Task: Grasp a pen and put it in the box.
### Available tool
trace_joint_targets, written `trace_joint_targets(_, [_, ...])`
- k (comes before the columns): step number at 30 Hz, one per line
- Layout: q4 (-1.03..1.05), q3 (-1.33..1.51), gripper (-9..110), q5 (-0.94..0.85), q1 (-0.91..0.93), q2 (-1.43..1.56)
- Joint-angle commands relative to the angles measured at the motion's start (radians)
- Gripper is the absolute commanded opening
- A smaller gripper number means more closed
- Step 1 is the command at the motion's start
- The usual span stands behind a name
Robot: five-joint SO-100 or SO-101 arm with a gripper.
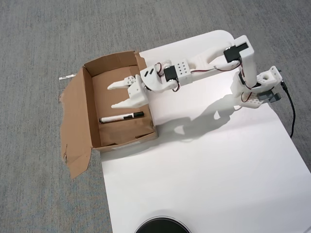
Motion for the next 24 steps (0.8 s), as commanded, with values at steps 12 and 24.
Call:
trace_joint_targets(12, [0.509, -0.015, 23, -0.377, 0.004, 0.445])
trace_joint_targets(24, [0.739, -0.018, 23, -0.423, 0.001, 0.661])
